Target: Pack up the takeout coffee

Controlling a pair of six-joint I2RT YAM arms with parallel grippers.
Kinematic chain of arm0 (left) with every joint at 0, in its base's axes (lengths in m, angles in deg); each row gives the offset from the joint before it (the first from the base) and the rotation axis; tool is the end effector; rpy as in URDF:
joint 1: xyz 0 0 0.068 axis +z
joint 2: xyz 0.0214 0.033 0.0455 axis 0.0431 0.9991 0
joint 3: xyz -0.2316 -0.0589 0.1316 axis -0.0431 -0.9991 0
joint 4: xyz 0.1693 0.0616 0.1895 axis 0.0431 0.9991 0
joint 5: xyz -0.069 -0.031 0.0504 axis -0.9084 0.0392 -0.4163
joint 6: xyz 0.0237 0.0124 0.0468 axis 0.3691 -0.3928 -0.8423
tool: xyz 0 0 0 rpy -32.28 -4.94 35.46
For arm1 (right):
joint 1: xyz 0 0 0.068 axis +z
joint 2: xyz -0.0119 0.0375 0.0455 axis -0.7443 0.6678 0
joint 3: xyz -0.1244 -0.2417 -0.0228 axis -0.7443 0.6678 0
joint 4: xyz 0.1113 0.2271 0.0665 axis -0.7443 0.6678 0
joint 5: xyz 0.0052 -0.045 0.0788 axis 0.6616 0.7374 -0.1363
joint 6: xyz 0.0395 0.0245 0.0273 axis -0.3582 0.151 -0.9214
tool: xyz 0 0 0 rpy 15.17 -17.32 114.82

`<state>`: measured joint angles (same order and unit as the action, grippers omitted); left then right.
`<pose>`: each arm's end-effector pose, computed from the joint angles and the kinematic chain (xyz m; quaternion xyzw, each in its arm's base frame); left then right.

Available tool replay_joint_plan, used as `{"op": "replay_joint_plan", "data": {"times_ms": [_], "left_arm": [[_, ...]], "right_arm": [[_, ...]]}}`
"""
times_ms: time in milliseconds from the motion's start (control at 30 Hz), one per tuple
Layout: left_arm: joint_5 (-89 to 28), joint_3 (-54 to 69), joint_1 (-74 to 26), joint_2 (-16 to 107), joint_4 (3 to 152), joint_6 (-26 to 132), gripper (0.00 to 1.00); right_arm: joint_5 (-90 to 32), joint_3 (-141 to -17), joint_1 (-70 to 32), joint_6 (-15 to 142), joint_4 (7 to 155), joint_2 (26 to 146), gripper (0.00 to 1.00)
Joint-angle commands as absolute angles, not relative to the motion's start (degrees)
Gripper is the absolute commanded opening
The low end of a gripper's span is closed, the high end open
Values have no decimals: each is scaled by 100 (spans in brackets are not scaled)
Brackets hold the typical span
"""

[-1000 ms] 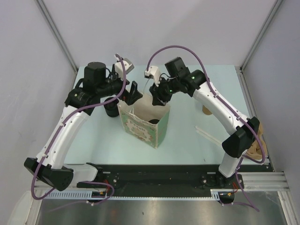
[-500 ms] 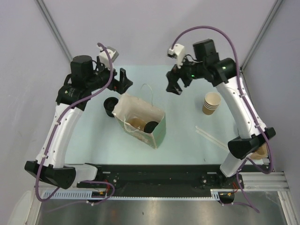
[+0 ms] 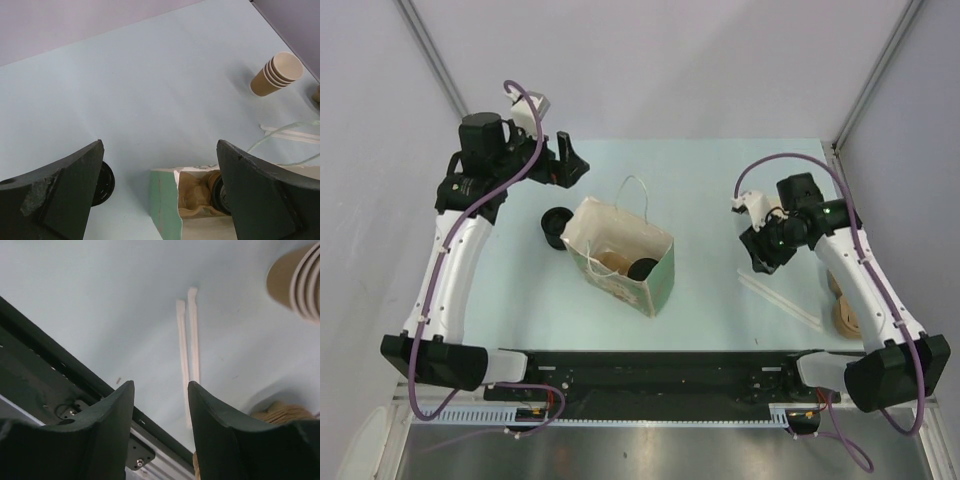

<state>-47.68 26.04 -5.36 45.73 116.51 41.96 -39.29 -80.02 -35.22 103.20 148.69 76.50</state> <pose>0.2690 -0.0525 0.4525 0.1751 0.7971 -0.2227 0.5333 0.2161 0.0606 0.3491 -0.4051 0.8720 0.1080 0.2529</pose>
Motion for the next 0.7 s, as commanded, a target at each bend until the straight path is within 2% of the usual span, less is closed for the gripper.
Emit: {"op": "replay_joint_plan", "data": {"times_ms": [0,200,667], "left_arm": [[-5006,2648,-456,4717,11430,4419,100],[-4998,2605,-456,4736,11439,4340,99],[-4848,2341,-430,4586,11526,4217,99]], "right_arm": [[-2992,-7008,-3553,10534,13980,7588,51],[-2385,-6311,-3545,10525,13074,7983,42],[-2156,-5405,-3527,10472,11659,9055,40]]}}
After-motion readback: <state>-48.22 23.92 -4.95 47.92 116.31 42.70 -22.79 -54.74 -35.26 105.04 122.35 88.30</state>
